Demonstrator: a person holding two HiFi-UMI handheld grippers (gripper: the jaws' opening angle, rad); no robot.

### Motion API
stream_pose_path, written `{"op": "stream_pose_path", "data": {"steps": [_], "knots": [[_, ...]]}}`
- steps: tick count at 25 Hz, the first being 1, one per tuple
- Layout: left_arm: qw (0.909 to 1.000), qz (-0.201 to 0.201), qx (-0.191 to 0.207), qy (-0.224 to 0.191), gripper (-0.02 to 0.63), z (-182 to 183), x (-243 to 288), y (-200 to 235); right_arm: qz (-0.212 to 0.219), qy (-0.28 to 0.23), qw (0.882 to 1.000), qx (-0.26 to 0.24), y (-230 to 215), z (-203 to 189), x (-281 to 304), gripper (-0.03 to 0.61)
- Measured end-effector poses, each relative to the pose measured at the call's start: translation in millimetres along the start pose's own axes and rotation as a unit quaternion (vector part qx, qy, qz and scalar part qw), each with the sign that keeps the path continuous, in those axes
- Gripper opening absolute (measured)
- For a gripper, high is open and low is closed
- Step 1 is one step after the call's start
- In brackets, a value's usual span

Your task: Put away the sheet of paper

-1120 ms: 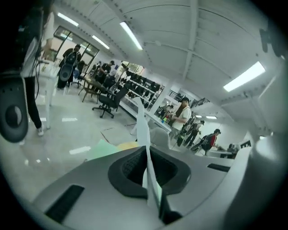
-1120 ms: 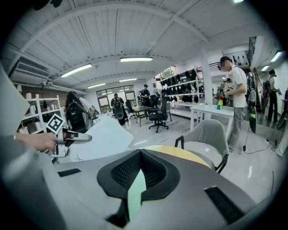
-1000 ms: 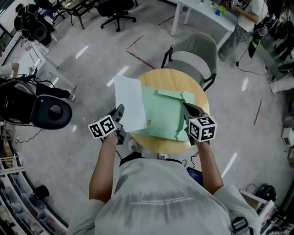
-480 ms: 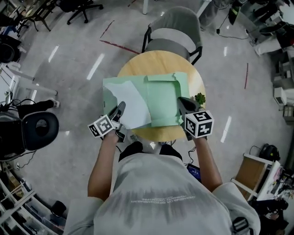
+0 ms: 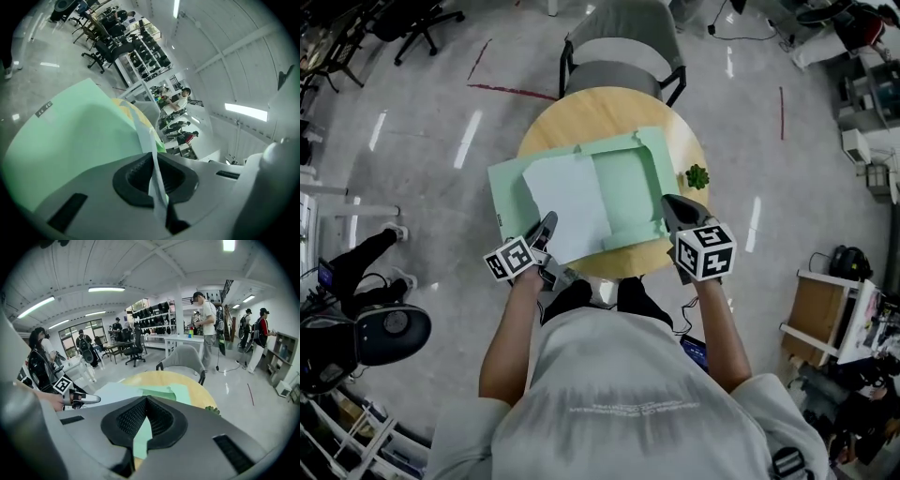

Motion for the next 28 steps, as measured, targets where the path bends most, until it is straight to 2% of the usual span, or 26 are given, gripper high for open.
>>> {"op": "stream_pose_path", "data": {"steps": [9, 17, 28], "knots": [[0.9993, 0.004, -0.004, 0.036, 0.018, -3, 28, 1, -0.024, -0.001, 1.000, 0.009, -12, -12, -10, 0.029], [0.9981, 0.028, -0.050, 0.021, 0.020, -15, 42, 1, -0.018, 0.010, 1.000, 0.017, -25, -20, -12, 0.029], [0.9967, 0.041, -0.066, 0.021, 0.020, -38, 69, -19, -0.010, 0.017, 0.999, 0.028, -66, -23, -17, 0.029]]}}
Point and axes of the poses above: the fingertips, and each gripper's own axes: x forward along the fingers, y to its left, z out of its top, the point moved 10 cm from there along -x, backward along the fingers, and after that the axes turned 12 degrees about x, right-handed, at the moved point
